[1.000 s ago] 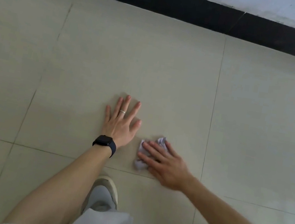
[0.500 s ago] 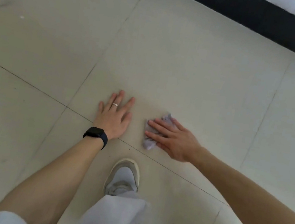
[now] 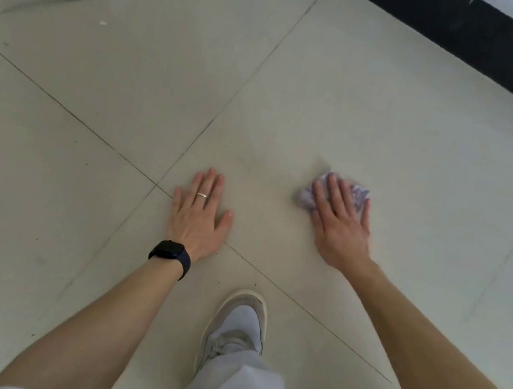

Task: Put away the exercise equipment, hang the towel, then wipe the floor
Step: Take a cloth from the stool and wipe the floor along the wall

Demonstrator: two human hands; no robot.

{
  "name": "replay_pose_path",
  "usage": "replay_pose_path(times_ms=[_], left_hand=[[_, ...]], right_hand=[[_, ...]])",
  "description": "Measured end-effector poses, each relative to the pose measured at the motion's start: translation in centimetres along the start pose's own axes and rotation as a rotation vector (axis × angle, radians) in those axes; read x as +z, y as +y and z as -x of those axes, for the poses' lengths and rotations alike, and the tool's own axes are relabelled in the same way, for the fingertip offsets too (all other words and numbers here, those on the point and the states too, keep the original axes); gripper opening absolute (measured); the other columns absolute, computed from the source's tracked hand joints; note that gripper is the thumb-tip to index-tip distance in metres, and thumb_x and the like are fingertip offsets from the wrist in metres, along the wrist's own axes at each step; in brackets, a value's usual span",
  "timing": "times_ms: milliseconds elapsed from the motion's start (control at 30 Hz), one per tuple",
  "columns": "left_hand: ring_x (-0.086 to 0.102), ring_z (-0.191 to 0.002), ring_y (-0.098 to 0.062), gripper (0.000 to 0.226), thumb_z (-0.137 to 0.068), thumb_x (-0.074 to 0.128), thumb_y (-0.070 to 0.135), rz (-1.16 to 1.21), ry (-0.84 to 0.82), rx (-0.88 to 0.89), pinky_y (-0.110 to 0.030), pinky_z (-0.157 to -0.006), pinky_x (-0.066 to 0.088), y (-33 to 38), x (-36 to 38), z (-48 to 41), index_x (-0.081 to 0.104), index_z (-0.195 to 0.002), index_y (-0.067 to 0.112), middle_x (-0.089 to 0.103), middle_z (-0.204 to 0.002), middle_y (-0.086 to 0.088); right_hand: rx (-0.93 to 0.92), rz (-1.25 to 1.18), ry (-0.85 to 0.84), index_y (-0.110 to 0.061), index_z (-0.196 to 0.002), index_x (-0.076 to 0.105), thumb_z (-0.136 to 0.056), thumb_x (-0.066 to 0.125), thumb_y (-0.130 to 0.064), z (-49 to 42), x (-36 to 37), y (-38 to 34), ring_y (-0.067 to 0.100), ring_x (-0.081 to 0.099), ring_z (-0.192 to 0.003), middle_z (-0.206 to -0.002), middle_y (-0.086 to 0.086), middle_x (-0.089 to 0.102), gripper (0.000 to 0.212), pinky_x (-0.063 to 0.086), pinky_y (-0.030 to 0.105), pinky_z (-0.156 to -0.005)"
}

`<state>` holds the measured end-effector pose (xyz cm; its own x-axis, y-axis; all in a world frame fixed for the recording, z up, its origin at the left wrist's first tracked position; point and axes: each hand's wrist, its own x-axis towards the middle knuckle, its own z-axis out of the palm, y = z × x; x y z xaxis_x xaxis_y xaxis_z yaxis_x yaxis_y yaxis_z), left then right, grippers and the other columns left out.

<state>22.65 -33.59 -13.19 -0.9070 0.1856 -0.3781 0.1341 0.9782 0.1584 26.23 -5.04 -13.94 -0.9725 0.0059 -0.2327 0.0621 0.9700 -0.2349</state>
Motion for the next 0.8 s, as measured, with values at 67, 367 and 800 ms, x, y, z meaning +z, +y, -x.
replay_pose_path(times_ms=[67, 367, 800], left_hand=[[-0.009, -0.153, -0.017, 0.071, -0.100, 0.025, 0.055, 0.026, -0.007, -0.014, -0.050, -0.122, -0.003, -0.4, 0.2, 0.0, -0.004, -0.159, 0.027, -0.012, -0.165, 0.007], [-0.011, -0.152, -0.012, 0.069, -0.097, 0.015, 0.057, 0.048, -0.013, 0.019, -0.050, -0.123, -0.001, -1.2, -0.3, -0.3, -0.006, -0.157, 0.032, -0.016, -0.163, 0.013], [-0.013, -0.151, -0.011, 0.070, -0.099, 0.021, 0.055, 0.136, 0.113, -0.200, -0.049, -0.123, -0.005, -5.8, 0.0, 0.2, -0.006, -0.158, 0.028, -0.014, -0.164, 0.012]], right_hand=[[0.218, -0.083, 0.050, -0.031, -0.159, 0.009, -0.107, 0.019, -0.042, -0.8, 0.3, -1.3, 0.014, -0.010, -0.153, -0.168, -0.003, -0.005, 0.055, -0.009, 0.051, -0.122], [-0.281, 0.137, -0.023, -0.037, -0.158, 0.005, -0.106, 0.017, -0.046, -3.5, 0.2, -3.0, 0.014, 0.002, -0.154, -0.167, -0.008, 0.002, 0.054, -0.002, 0.054, -0.122], [-0.171, 0.105, -0.073, -0.035, -0.158, 0.002, -0.106, 0.016, -0.045, -11.1, -1.1, -7.4, 0.013, -0.004, -0.154, -0.167, -0.007, -0.003, 0.055, -0.014, 0.048, -0.121]])
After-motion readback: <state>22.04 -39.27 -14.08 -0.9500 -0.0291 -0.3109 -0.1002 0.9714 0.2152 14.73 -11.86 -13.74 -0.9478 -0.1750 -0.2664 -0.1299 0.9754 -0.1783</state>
